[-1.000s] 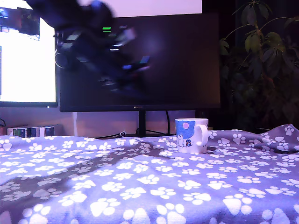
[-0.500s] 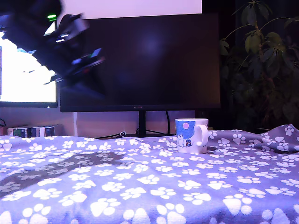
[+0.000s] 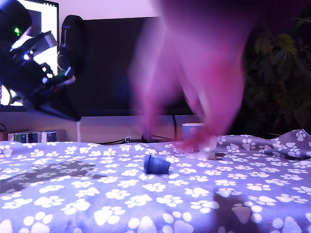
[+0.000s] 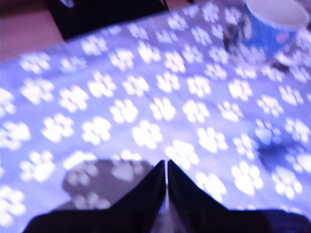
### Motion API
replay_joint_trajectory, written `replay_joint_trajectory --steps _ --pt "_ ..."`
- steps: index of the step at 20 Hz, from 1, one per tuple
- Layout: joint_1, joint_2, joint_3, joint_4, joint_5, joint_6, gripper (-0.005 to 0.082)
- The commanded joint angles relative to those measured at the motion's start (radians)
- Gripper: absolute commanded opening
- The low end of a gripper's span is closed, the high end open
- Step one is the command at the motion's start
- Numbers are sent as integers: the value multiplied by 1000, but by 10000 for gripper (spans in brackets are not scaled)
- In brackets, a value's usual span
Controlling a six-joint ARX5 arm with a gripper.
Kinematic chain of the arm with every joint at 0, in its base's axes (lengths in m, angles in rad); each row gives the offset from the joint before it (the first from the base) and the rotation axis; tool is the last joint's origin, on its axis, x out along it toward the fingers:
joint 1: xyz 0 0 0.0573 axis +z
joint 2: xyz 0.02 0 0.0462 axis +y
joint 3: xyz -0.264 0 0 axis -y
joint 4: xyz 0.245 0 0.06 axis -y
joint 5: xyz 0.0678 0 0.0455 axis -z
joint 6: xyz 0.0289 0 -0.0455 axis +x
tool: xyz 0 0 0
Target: Pick up the coffee capsules on the table and drop them inside the coffee cup
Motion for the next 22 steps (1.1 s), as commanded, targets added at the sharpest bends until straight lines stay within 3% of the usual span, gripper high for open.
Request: replay_joint_trajectory --steps 1,6,12,14,18,22 --pt "-3 -13 -28 9 2 -8 -22" --pt "-5 -17 -28 48 50 -9 -22" --pt "-37 -17 -38 93 133 42 -22" --pt "-59 -17 -79 162 185 56 -22" --pt "-134 -17 -174 280 191 55 -22" --pt "-236 -17 -240 396 148 45 -22"
